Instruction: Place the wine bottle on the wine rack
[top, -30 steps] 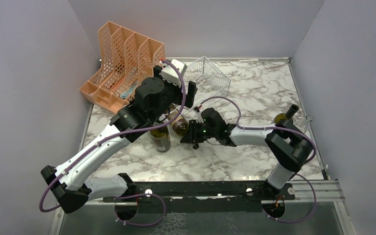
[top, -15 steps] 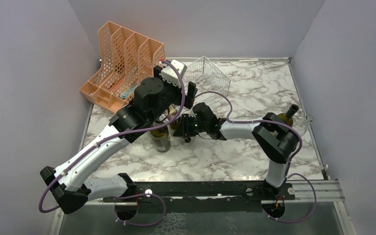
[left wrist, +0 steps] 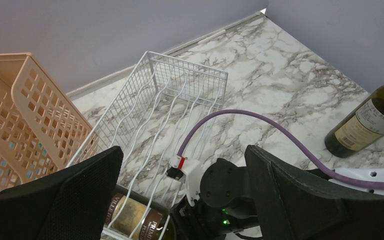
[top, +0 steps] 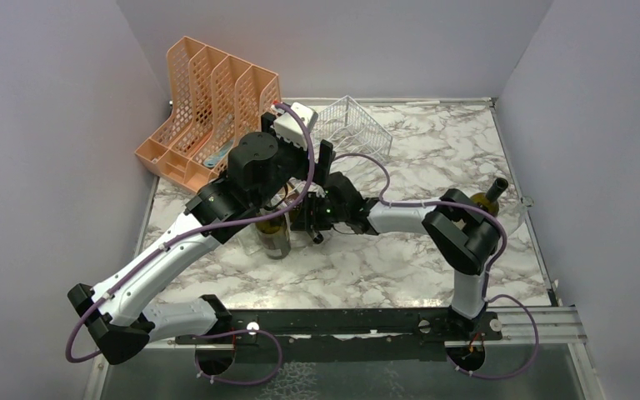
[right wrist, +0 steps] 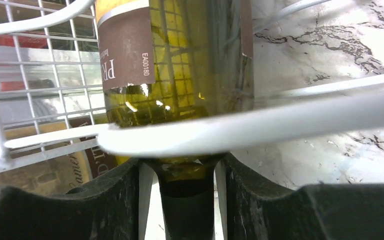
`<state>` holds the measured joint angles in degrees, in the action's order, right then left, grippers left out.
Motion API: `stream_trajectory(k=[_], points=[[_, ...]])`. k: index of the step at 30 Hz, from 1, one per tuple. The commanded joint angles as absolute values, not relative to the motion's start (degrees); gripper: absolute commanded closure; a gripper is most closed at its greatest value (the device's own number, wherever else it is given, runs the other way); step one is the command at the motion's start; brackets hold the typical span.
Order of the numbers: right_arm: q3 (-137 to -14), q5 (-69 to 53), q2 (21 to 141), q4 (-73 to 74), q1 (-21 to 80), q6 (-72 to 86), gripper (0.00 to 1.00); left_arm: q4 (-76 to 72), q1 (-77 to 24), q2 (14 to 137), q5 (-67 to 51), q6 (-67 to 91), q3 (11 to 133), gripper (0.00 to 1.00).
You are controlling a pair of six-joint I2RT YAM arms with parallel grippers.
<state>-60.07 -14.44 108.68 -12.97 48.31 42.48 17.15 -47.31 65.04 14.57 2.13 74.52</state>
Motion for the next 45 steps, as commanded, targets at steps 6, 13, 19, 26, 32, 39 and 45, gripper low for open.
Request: stream_trajectory(k=[6, 13, 19, 26, 32, 39, 45], points=[[-64.9, -10.93, 109.26, -14.16, 48.47, 41.58, 0.42, 17.69, -47.08, 63.4, 14.54, 1.68, 76.15, 0.01], [-63.5, -5.32, 103.99, -8.98, 48.47, 41.04, 0.27, 18.17, -47.06, 62.72, 15.55, 1.27, 76.16, 0.01], [-61.19, -2.42, 97.14, -6.2, 48.47, 38.91, 0.23, 19.44, -47.03, 62.49, 17.46, 0.13, 78.39, 0.01], [-58.02, -1.51, 87.93, -2.51, 48.47, 30.75, 0.25, 19.93, -47.07, 62.17, 20.66, -2.01, 83.27, 0.01], [-53.69, -16.76, 79.08, -7.58, 48.58, 17.87, 0.28, 19.63, -47.08, 60.32, 26.84, -3.11, 85.21, 0.01], [-56.66, -22.2, 77.89, -10.57, 51.34, 13.24, 0.29, 19.35, -47.09, 56.54, 32.8, -3.02, 83.1, 0.01], [-64.7, -23.38, 83.64, -10.74, 53.58, 11.5, 0.29, 19.4, -47.05, 52.69, 36.04, -5.47, 83.66, 0.01]])
